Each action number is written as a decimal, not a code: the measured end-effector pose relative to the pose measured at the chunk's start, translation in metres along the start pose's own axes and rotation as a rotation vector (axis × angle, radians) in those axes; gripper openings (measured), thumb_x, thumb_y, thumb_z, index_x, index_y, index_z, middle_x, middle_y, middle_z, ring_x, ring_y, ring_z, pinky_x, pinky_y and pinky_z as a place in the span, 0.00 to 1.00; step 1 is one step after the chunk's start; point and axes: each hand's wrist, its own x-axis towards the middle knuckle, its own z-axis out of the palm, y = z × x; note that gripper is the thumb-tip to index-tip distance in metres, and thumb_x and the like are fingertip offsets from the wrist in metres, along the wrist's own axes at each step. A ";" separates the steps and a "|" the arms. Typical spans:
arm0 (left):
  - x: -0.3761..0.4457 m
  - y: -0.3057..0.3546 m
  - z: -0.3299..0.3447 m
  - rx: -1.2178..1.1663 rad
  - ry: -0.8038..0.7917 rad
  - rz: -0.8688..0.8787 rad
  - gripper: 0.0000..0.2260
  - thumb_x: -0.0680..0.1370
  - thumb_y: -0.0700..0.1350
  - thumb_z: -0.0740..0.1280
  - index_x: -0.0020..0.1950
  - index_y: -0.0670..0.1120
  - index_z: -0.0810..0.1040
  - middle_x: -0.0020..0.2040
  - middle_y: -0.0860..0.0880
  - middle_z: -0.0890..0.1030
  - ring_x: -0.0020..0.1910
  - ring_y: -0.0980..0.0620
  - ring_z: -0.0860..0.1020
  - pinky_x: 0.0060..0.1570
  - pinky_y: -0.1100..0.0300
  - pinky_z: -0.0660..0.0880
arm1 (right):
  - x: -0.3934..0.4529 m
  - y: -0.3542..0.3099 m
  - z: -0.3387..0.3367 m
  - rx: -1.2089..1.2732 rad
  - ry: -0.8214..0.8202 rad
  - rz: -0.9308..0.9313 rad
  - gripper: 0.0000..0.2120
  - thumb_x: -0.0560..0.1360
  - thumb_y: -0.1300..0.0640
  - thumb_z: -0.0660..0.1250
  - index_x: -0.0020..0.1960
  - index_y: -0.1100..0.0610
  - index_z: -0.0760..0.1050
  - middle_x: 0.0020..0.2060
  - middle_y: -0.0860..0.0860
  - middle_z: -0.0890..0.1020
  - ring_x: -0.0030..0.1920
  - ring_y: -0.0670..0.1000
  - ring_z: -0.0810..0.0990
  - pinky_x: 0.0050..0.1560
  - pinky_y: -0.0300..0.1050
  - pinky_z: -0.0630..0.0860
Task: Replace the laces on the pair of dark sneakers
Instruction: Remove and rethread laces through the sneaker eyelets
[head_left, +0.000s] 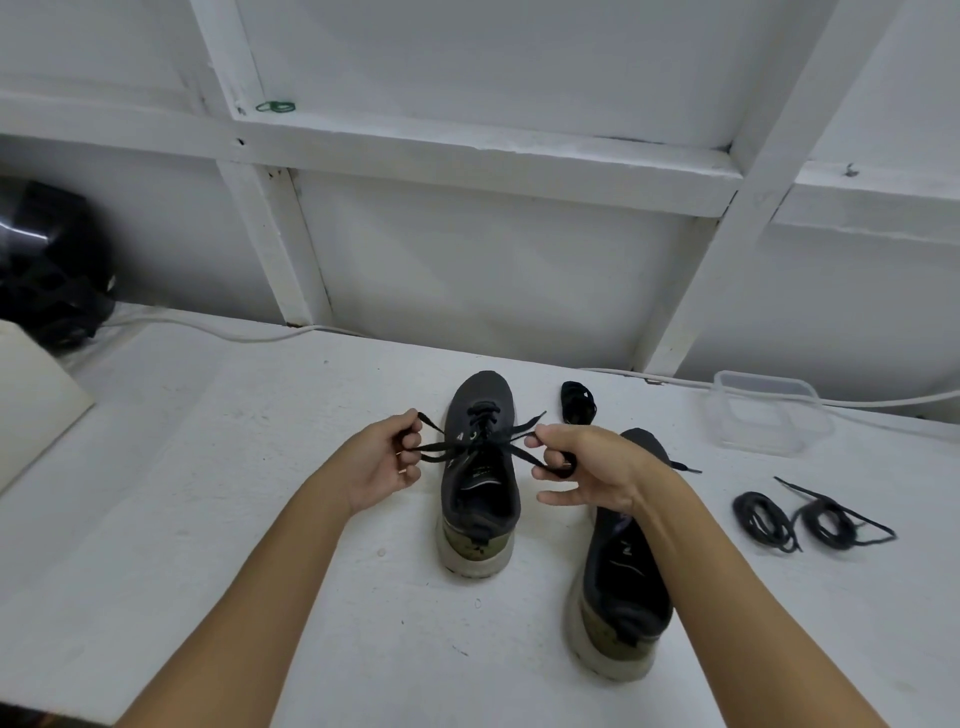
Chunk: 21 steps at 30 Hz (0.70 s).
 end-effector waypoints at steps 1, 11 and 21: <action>0.001 0.000 -0.002 -0.054 0.020 0.028 0.11 0.82 0.47 0.62 0.40 0.46 0.73 0.32 0.51 0.70 0.28 0.54 0.68 0.29 0.62 0.70 | 0.000 -0.001 0.000 0.061 0.022 -0.009 0.10 0.83 0.52 0.62 0.48 0.54 0.79 0.30 0.47 0.72 0.41 0.48 0.84 0.47 0.52 0.82; 0.003 -0.007 -0.004 -0.107 0.082 0.100 0.11 0.81 0.51 0.64 0.41 0.48 0.76 0.39 0.51 0.79 0.39 0.52 0.76 0.39 0.58 0.70 | -0.001 0.003 0.002 0.284 0.120 -0.012 0.12 0.83 0.49 0.63 0.45 0.53 0.77 0.38 0.49 0.82 0.45 0.51 0.87 0.43 0.53 0.83; 0.007 -0.013 -0.001 -0.233 0.165 0.077 0.13 0.83 0.48 0.61 0.39 0.47 0.72 0.35 0.52 0.75 0.32 0.54 0.72 0.32 0.60 0.64 | 0.000 0.002 0.010 0.436 0.200 0.013 0.13 0.82 0.52 0.61 0.40 0.52 0.72 0.36 0.47 0.82 0.38 0.48 0.85 0.46 0.50 0.76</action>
